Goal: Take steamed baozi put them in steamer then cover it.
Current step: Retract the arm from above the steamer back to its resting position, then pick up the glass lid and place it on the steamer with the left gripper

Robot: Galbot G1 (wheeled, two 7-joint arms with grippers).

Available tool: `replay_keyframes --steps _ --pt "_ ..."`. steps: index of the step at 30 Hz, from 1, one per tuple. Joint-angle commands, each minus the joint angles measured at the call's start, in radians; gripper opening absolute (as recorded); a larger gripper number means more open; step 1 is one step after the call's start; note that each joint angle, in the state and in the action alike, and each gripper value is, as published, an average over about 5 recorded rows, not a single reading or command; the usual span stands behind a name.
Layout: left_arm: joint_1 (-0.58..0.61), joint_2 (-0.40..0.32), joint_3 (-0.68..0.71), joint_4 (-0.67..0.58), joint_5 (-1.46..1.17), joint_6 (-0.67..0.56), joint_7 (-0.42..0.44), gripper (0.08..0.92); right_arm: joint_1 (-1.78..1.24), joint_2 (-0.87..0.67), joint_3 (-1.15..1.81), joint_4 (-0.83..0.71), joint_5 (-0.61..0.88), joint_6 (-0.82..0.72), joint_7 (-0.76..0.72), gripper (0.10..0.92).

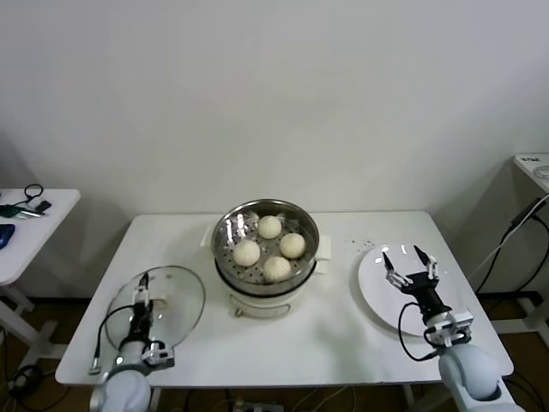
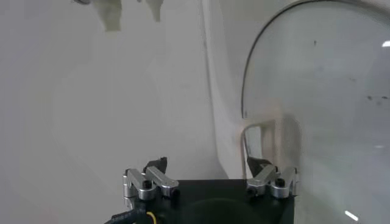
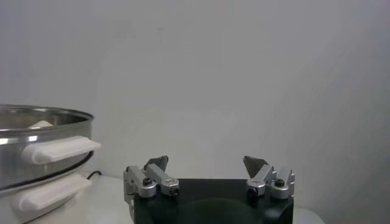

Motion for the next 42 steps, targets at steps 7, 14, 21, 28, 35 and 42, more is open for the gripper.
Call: replay_keyframes --steps 7,14,21,28,35,42 --pt "-0.074 0.001 0.008 0.102 -0.026 -0.016 -0.069 0.823 -0.002 0.009 0.006 -0.008 -0.025 0.002 0.0 0.823" --pt "-0.073 0.002 0.01 0.108 -0.03 -0.026 -0.069 0.689 0.002 0.016 0.007 -0.016 -0.032 0.003 -0.002 0.823" --pt "-0.065 0.007 0.011 0.091 -0.043 -0.029 -0.064 0.49 0.008 0.02 0.007 -0.024 -0.04 0.005 -0.005 0.823" --pt "-0.042 0.028 0.011 0.023 -0.081 -0.022 -0.051 0.29 0.015 0.019 0.006 -0.034 -0.045 0.006 -0.005 0.823" --pt "0.019 0.076 0.006 -0.129 -0.14 0.019 -0.031 0.15 0.022 0.004 0.008 -0.042 -0.044 0.006 -0.005 0.823" --pt "0.108 0.149 0.006 -0.315 -0.171 0.144 -0.01 0.151 0.034 0.001 0.001 -0.051 -0.049 0.005 -0.004 0.823"
